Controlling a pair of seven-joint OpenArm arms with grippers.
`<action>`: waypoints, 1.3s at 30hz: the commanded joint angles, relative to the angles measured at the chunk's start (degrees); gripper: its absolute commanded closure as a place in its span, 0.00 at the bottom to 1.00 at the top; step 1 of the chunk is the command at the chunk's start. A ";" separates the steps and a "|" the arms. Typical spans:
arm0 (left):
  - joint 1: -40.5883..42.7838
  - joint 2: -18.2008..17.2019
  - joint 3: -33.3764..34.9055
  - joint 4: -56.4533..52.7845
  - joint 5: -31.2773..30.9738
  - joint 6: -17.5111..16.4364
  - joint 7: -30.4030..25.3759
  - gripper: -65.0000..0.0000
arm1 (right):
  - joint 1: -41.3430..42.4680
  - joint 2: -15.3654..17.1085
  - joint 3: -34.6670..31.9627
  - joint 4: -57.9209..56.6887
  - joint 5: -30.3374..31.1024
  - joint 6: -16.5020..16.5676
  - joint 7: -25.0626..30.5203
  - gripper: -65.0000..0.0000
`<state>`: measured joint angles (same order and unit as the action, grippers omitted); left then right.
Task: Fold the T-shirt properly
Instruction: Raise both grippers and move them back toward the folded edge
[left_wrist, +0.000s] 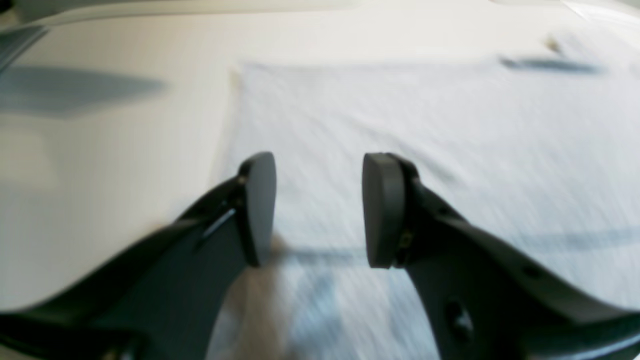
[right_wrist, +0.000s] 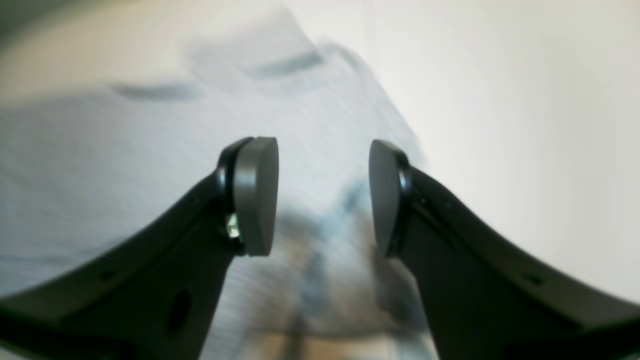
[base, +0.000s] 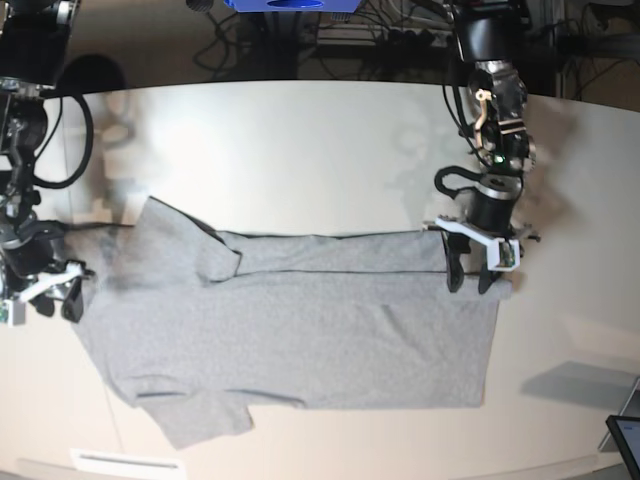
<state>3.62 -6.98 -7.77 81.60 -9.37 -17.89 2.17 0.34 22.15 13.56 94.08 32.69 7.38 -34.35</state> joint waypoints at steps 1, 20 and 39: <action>-0.58 -0.53 -1.07 1.08 0.09 0.53 -2.83 0.58 | 1.11 -0.04 -1.74 1.87 -2.75 0.67 1.78 0.56; -0.76 -0.18 -1.68 18.92 1.06 0.62 10.62 0.58 | -0.82 -14.81 -7.01 5.74 -39.41 6.47 5.12 0.56; -2.08 0.08 -2.12 13.21 0.97 0.62 9.65 0.58 | -0.29 -14.72 -7.01 5.13 -39.41 6.12 4.94 0.56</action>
<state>1.87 -6.37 -9.69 94.19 -8.03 -17.56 12.43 -0.95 7.09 6.37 98.61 -6.81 13.87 -30.50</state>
